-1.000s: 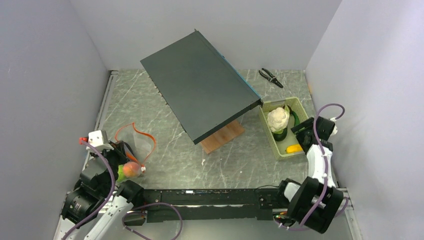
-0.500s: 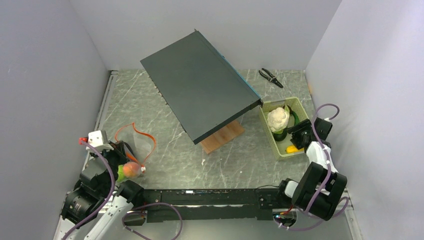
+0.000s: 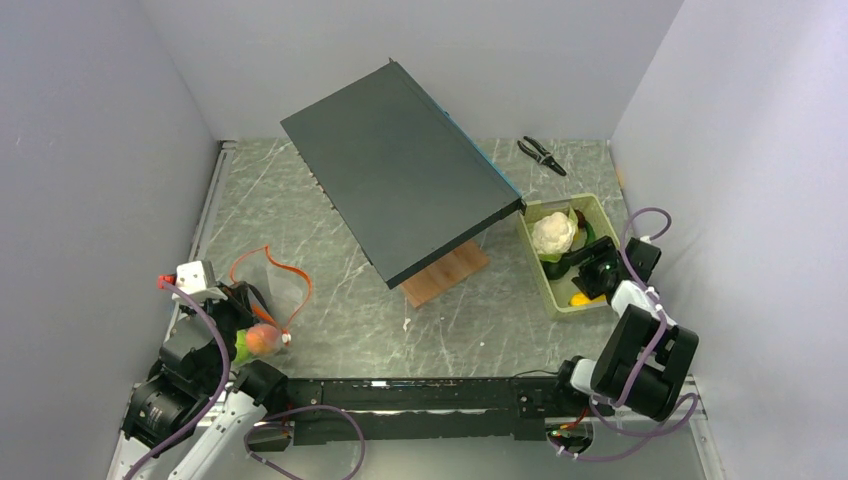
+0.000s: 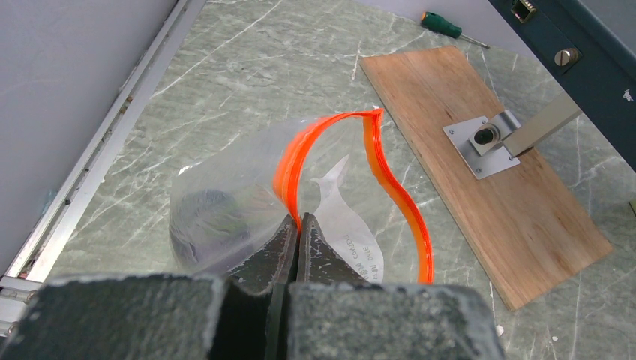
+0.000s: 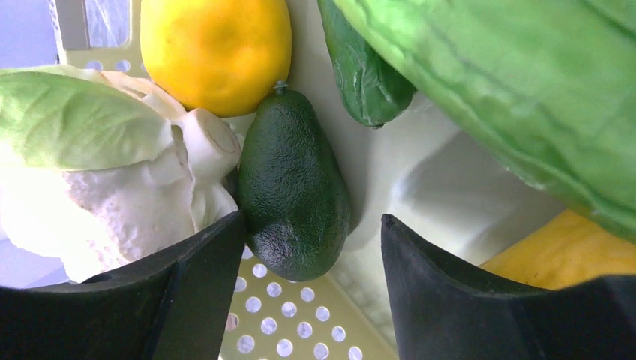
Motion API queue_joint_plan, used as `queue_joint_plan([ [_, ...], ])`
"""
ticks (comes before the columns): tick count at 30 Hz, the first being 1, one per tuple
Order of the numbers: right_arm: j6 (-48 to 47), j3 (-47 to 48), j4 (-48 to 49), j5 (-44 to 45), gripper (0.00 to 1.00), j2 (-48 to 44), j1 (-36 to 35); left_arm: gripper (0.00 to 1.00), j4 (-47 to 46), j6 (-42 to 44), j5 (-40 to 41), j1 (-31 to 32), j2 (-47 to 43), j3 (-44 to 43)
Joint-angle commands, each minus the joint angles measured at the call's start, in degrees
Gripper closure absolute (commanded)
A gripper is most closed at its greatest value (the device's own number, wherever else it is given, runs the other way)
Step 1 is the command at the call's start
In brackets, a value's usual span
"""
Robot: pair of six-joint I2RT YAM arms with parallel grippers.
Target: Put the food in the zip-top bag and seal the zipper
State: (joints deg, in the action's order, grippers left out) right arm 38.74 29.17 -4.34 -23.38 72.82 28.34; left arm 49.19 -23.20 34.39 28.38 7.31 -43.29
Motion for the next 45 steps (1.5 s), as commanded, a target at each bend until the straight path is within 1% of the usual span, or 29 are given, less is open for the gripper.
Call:
queue_joint_plan([
  [1,0.4,-1.5,4.1,-3.6,0.29,0.7,0.1,1.0,-1.6,0.1,1.1,0.3,0.4,-0.3],
  [5,1.1,-1.1,7.1,-5.9,0.26,4.3,0.1,1.0,-1.4,-0.1,1.2,0.2,0.8,-0.4],
  [8,1.8,-1.3,8.0,-5.9,0.21,6.8,0.1,1.0,-1.6,0.1,1.2,0.2,0.9,-0.3],
  [11,2.1,-1.3,8.3,-5.0,0.21,8.4,0.0,1.0,-1.2,-0.2,1.3,0.2,1.0,-0.4],
  [14,2.5,-1.1,7.6,-4.0,0.23,9.6,0.1,1.0,-1.5,-0.1,1.3,0.3,1.0,-0.3],
  [17,1.5,1.1,3.9,-2.6,0.25,10.6,-0.5,1.0,-1.4,0.0,1.2,0.3,1.3,-0.4],
  [20,-1.6,4.2,-2.4,0.6,0.24,10.7,-2.8,1.0,-1.3,-0.1,1.3,0.3,1.4,-0.4],
  [23,-3.1,4.6,-4.7,3.8,0.22,8.3,-4.4,1.0,-1.7,0.1,1.3,0.3,1.0,-0.3],
  [26,-3.5,4.5,-6.4,6.3,0.22,5.7,-5.3,1.0,-1.3,-0.2,1.4,0.2,0.7,-0.4],
  [27,-3.4,4.2,-6.6,6.4,0.23,5.1,-5.5,1.0,-1.3,-0.3,1.3,0.2,0.5,-0.4],
  [30,-2.7,3.1,-5.6,6.1,0.39,4.1,-5.4,1.0,-1.6,0.0,1.2,0.3,0.2,-0.2],
  [32,-2.3,2.7,-5.3,5.6,0.48,3.9,-5.4,1.0,-1.4,-0.1,1.1,0.3,0.3,-0.3],
  [37,-1.3,2.3,-5.6,6.1,0.51,1.2,-5.4,1.0,-1.4,-0.1,1.1,0.2,0.2,-0.3],
  [41,-1.2,2.6,-7.6,8.5,0.59,-3.6,-5.4,1.0,-1.1,-0.3,1.3,0.2,0.3,-0.5],
  [45,-1.4,4.0,-10.7,12.3,0.64,-9.2,-5.3,1.0,-1.3,-0.2,1.2,0.3,0.1,-0.4],
])
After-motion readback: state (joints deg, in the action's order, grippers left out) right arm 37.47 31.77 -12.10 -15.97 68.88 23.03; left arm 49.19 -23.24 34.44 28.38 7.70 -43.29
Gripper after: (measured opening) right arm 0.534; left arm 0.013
